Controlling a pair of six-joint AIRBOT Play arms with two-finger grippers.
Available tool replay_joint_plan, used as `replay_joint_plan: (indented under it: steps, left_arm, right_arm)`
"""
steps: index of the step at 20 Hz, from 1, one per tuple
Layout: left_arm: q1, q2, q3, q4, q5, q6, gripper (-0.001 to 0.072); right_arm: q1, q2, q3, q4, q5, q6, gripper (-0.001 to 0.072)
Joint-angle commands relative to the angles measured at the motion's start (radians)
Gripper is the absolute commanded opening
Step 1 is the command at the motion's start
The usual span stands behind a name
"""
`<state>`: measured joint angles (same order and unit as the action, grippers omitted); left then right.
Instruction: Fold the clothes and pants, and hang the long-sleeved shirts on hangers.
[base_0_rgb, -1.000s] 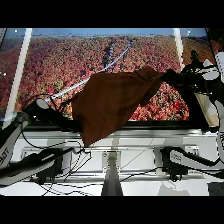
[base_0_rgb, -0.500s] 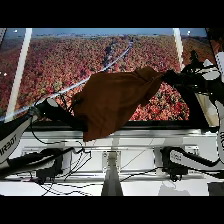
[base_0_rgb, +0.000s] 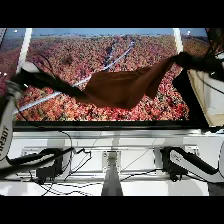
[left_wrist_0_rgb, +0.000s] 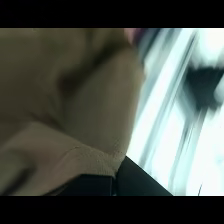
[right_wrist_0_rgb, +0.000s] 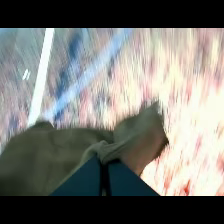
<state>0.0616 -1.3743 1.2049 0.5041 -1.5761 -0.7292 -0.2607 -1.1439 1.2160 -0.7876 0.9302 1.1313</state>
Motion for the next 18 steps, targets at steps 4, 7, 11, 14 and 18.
replay_joint_plan:
  steps: [4,7,11,14,18]
  left_arm:
    - [0.382,0.083,0.412,-0.567,0.126,0.004,0.0011]
    - [0.527,0.194,0.414,-0.554,0.244,0.004,0.0011]
    - [0.699,0.318,0.414,-0.535,0.315,0.004,0.0011]
    - [0.803,0.389,0.414,-0.535,0.330,0.004,0.0012]
    - [0.798,0.416,0.404,-0.307,0.320,-0.031,0.0011]
  right_arm:
    - [0.000,0.163,0.328,-0.162,0.028,-0.002,0.0013]
    - [0.000,0.250,0.420,-0.162,0.053,-0.027,0.0013]
    - [0.000,0.360,0.481,-0.158,0.130,-0.087,0.0013]
    - [0.000,0.449,0.484,-0.149,0.137,-0.087,0.0013]
    - [0.000,0.473,0.472,-0.153,0.209,-0.041,0.0012]
